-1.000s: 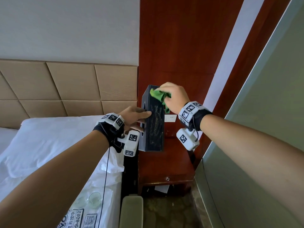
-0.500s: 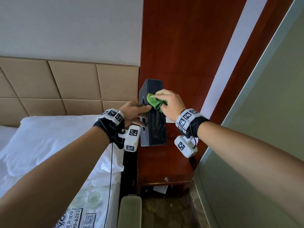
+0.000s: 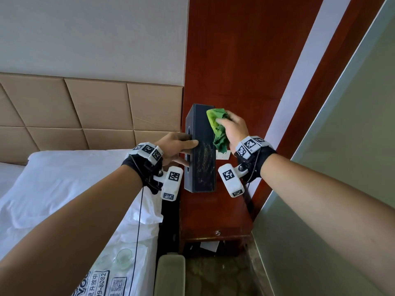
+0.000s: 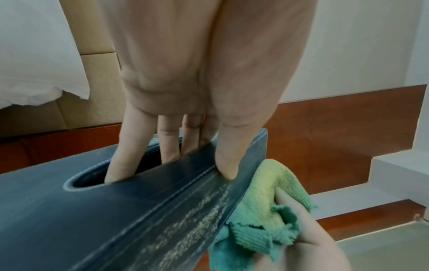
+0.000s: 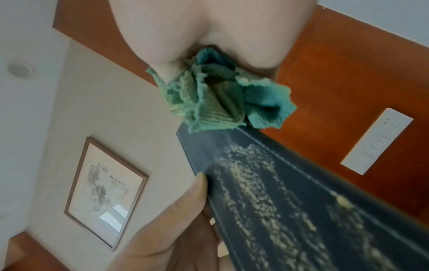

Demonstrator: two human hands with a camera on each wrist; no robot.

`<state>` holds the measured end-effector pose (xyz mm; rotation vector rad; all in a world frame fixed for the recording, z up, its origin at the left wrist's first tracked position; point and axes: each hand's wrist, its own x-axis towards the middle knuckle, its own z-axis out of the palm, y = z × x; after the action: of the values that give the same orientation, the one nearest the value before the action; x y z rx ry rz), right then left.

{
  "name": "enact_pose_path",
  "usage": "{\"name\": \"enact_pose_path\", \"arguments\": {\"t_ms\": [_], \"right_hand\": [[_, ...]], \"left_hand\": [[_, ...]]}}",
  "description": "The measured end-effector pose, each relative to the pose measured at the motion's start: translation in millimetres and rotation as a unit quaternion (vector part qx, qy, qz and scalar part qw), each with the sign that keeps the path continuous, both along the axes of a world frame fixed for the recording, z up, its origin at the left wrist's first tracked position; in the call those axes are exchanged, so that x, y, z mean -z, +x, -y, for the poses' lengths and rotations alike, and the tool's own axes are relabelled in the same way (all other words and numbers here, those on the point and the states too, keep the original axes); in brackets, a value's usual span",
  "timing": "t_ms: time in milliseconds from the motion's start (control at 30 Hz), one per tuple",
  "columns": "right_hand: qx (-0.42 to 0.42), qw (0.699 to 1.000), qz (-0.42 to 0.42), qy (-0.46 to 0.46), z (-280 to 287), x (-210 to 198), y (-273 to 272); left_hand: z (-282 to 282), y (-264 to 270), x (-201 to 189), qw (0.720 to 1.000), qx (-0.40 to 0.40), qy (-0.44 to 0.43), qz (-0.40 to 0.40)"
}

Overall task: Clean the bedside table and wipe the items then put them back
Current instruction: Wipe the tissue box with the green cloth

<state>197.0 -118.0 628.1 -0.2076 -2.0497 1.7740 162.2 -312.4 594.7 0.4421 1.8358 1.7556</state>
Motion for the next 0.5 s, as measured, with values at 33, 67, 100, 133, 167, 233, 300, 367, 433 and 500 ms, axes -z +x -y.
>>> {"name": "enact_pose_path", "arguments": {"t_ms": [33,67,100,133,167,233,300,367,433,500], "right_hand": [[-0.006,1.000,0.008,-0.013,1.2,0.5,1.0],[-0.009,1.000,0.012,-0.015,1.4,1.6,2.0],[-0.009,1.000,0.011,-0.013,1.1,2.5,3.0],[-0.011,1.000,0.008,-0.005,1.2,2.9,4.2],[-0.013,1.000,0.006,0.003,1.2,4.6,4.7],[-0.021,1.000,0.008,0.015,1.1,7.1,7.0],[-0.030,0.999,0.017,0.009,0.4,10.2,9.2],[-0.029,0.999,0.024,-0.001,-1.2,13.8,10.6],[-0.025,0.999,0.028,-0.007,-3.0,18.2,11.5],[-0.027,0.999,0.037,-0.016,-4.5,22.5,12.9]], "left_hand": [[-1.3,1.3,-1.0,1.000,0.002,0.001,0.003],[-2.7,2.8,-1.9,1.000,0.001,0.005,0.011],[-3.9,4.3,-2.8,1.000,-0.003,0.013,0.023],[-5.1,5.8,-4.2,0.999,-0.010,0.022,0.038],[-6.2,7.0,-5.5,0.998,-0.019,0.028,0.052],[-8.3,7.5,-7.7,0.997,-0.035,0.025,0.064],[-10.2,7.1,-8.3,0.997,-0.045,0.007,0.058],[-11.6,5.1,-7.9,0.998,-0.047,-0.013,0.048],[-13.1,3.2,-7.7,0.998,-0.039,-0.037,0.037],[-14.9,2.3,-7.4,0.997,-0.039,-0.060,0.024]]}}
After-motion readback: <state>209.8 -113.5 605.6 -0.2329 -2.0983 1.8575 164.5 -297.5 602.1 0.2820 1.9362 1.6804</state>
